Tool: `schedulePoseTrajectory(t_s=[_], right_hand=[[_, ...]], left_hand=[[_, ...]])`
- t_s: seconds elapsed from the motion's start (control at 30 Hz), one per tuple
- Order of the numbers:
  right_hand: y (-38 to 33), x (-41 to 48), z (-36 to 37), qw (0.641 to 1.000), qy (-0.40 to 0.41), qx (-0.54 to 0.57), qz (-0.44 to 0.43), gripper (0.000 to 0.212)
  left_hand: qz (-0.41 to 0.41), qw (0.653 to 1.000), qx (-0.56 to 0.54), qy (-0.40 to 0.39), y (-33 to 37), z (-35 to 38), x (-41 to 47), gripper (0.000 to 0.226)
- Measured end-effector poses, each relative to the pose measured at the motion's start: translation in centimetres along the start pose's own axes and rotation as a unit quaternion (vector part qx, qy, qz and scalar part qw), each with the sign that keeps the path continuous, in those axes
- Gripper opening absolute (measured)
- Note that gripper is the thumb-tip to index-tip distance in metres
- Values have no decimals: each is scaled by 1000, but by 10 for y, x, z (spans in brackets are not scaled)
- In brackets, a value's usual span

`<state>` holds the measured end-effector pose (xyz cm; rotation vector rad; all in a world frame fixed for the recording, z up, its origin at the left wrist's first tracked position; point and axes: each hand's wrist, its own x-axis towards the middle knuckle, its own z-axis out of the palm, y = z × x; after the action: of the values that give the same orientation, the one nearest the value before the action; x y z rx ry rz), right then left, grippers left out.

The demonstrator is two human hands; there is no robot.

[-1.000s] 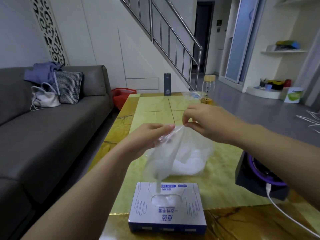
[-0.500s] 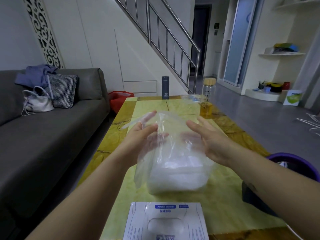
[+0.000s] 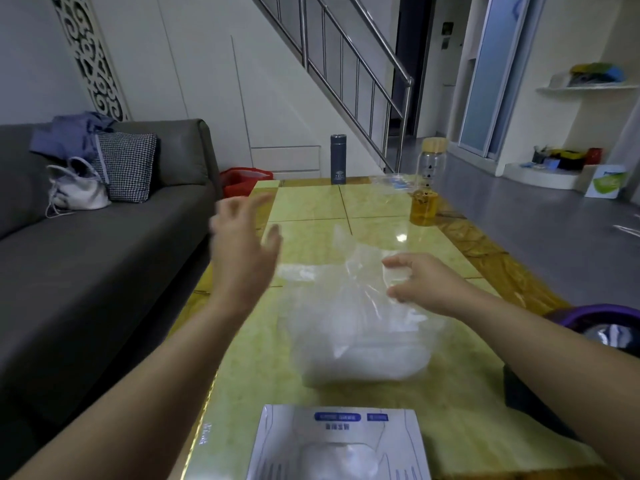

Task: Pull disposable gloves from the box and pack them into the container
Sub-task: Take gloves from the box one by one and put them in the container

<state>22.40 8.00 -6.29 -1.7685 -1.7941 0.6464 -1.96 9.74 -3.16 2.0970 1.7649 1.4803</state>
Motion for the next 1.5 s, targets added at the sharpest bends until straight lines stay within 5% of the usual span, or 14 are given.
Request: schedulePoseTrajectory(t_s=[0.07, 0.17, 0.3, 0.37, 0.43, 0.53, 0.67, 0.83, 1.03, 1.17, 1.3, 1.43, 1.5], right_hand=[[3, 2, 6, 998, -6, -59, 15, 59], [6, 4, 12, 987, -25, -160, 24, 59], [3, 0, 19, 943, -27, -332, 20, 47], [-2, 0, 22, 884, 30, -463, -54, 42], [-6, 6, 27, 866, 46, -482, -124, 38], [-2, 18, 39, 917, -92, -380, -73, 54], [12, 33, 46, 898, -260, -355, 12, 89], [18, 36, 48, 904, -265, -336, 1, 76], [-18, -10, 10, 969, -29, -188, -156, 29], [-40, -72, 17, 948, -96, -161, -256, 20], [-33, -109, 58, 878, -252, -296, -280, 30], [-23, -113, 84, 853, -261, -359, -274, 41], [-17, -114, 92, 868, -256, -344, -250, 39]], left_hand=[[131, 964, 67, -221, 23, 13, -14, 37], [144, 847, 211, -467, 27, 41, -26, 41], [103, 789, 236, -558, 19, 63, -23, 43], [101, 763, 246, -589, 17, 72, -20, 44], [99, 742, 255, -612, 15, 82, -17, 45], [97, 718, 269, -634, 12, 96, -16, 47], [62, 677, 293, -673, 2, 120, -19, 48], [77, 679, 292, -669, -3, 124, -23, 47], [133, 859, 149, -471, 22, 59, -24, 37], [156, 922, 30, -354, 17, 1, -58, 22], [118, 895, 33, -429, -2, -32, -105, 26], [58, 793, 166, -584, -20, -31, -139, 83], [53, 781, 174, -597, -26, -29, -147, 90]])
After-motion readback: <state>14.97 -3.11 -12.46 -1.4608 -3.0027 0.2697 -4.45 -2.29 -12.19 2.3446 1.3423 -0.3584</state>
